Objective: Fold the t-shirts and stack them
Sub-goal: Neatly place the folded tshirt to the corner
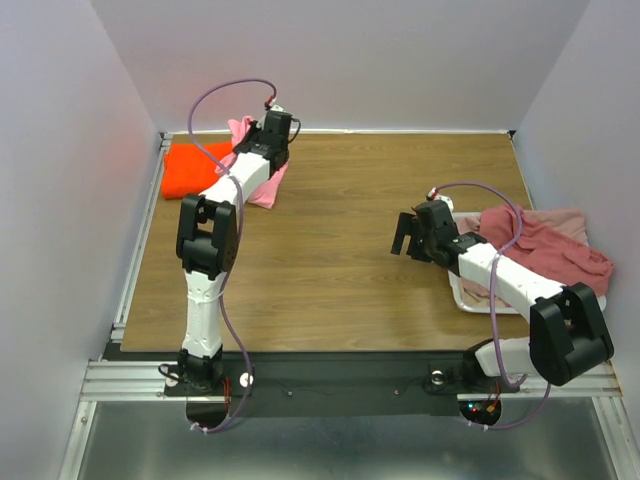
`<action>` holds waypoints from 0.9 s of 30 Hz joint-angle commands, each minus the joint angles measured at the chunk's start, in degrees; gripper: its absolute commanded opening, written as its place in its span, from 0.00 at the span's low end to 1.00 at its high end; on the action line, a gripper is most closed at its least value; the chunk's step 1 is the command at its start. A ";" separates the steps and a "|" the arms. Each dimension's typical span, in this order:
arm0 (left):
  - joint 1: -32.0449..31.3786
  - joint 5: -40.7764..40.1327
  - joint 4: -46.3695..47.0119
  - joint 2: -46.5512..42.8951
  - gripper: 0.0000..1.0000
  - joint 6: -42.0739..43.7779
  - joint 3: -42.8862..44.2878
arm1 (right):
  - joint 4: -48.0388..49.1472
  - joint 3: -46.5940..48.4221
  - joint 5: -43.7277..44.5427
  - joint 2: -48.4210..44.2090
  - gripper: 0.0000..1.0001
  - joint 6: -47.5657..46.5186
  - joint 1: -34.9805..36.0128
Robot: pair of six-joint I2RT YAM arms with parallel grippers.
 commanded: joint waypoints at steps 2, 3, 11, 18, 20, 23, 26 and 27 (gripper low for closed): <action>3.72 -3.72 8.18 -1.00 0.00 11.79 4.99 | 1.48 1.21 4.73 0.70 1.00 -1.56 -0.33; 4.07 -3.38 8.36 -0.82 0.00 12.50 5.60 | 1.48 1.30 5.26 0.61 1.00 -1.91 -0.33; 6.19 -1.17 11.44 0.23 0.00 19.01 9.38 | 1.48 0.86 7.98 -1.41 1.00 -2.36 -0.33; 6.36 0.49 11.44 -2.66 0.00 18.40 10.97 | 1.39 0.86 8.16 -1.50 1.00 -2.53 -0.33; 6.36 1.28 10.74 -3.19 0.00 17.70 10.80 | 1.39 0.77 8.25 -1.59 1.00 -2.53 -0.33; 6.97 3.04 9.25 -3.81 0.00 16.21 10.01 | 1.39 0.51 8.42 -1.59 1.00 -2.62 -0.33; 8.29 3.05 8.98 -2.76 0.00 14.53 8.95 | 1.39 0.25 8.86 -1.76 1.00 -2.71 -0.33; 8.82 3.13 8.81 -2.41 0.00 14.18 8.86 | 1.39 0.25 8.95 -1.76 1.00 -2.71 -0.33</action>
